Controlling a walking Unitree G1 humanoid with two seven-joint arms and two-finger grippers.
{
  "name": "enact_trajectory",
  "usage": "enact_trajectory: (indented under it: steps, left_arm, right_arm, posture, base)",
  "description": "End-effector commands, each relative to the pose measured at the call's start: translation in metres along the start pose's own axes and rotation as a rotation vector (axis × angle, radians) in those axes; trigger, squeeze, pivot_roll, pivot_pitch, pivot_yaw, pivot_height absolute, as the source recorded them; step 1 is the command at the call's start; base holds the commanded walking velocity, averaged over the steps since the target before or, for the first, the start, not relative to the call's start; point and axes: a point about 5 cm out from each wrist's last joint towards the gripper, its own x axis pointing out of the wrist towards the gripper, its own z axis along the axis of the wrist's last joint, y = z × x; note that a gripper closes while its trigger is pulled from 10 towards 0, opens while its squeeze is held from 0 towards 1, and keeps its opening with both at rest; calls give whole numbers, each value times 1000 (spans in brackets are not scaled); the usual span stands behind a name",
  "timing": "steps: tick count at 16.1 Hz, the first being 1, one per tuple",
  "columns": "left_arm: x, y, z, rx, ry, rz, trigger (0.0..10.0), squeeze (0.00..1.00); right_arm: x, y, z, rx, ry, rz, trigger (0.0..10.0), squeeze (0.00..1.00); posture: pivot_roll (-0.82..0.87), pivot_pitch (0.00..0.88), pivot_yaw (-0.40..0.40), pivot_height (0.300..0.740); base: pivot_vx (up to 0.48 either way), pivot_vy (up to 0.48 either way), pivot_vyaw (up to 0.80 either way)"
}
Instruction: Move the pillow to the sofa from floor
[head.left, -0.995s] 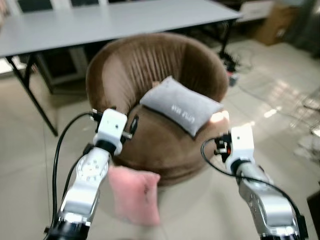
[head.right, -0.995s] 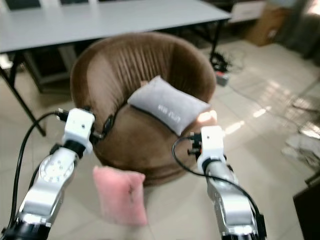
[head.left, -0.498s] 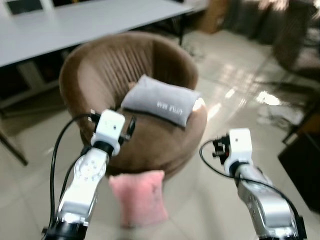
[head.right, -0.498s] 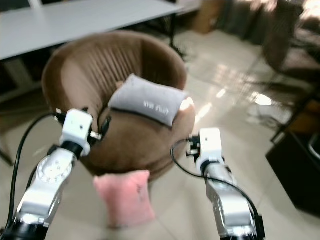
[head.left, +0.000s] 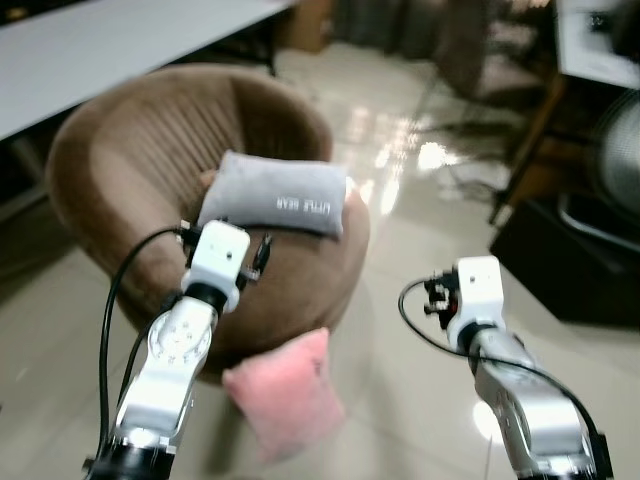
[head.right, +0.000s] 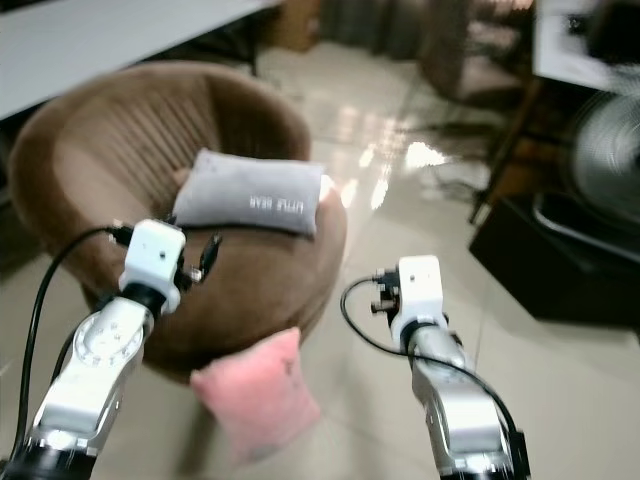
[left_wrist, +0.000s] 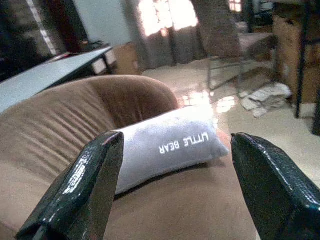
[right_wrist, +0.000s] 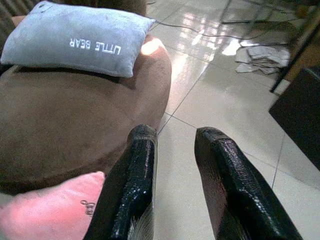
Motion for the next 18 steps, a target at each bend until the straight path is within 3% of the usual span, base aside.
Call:
enact_trajectory:
  steps: [1, 18]
  left_arm:
    - [1, 4, 3, 4, -12, 12, 10000, 0]
    - [3, 1, 2, -1, -15, 6, 10000, 0]
  right_arm:
    - [0, 2, 4, -9, -10, 11, 10000, 0]
    - [-1, -2, 4, -21, -7, -2, 10000, 0]
  posture:
    - [-5, 24, -10, 740]
    - [-14, 32, -7, 740]
  base:
    - [0, 458, -781]
    - [0, 458, -781]
